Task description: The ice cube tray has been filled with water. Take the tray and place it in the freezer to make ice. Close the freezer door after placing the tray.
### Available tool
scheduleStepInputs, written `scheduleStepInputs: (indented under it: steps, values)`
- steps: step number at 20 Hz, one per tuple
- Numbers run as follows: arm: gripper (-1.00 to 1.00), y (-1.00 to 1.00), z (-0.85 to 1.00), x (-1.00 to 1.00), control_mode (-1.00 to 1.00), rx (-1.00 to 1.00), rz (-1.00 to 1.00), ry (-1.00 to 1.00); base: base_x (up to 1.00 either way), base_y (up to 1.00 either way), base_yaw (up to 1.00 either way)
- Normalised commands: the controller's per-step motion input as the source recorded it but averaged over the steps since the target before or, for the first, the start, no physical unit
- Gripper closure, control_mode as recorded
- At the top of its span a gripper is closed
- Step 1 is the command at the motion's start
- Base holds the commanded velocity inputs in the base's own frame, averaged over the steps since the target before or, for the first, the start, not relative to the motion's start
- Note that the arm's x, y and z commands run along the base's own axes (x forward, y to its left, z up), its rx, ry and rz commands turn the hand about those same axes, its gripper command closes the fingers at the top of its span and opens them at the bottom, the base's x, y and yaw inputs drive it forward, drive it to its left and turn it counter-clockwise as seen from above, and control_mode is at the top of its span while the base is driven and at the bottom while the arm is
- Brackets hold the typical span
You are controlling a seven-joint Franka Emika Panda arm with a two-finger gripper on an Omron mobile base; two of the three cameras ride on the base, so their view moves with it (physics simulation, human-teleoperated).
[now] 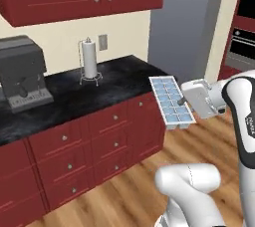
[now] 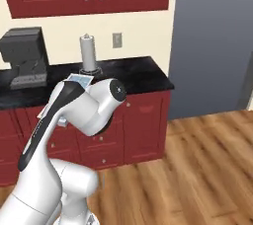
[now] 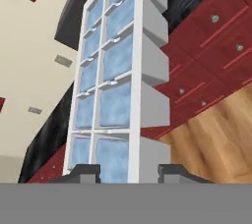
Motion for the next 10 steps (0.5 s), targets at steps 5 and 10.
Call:
scheduleStepInputs:
  steps: [5, 10]
  values:
    - [1.0, 0.0, 0.0, 0.0, 1.0, 0.0, 0.0, 0.0, -0.1, 0.03, -0.85]
    - [1.0, 0.0, 0.0, 0.0, 1.0, 0.0, 0.0, 0.0, -0.07, 0.0, -0.85]
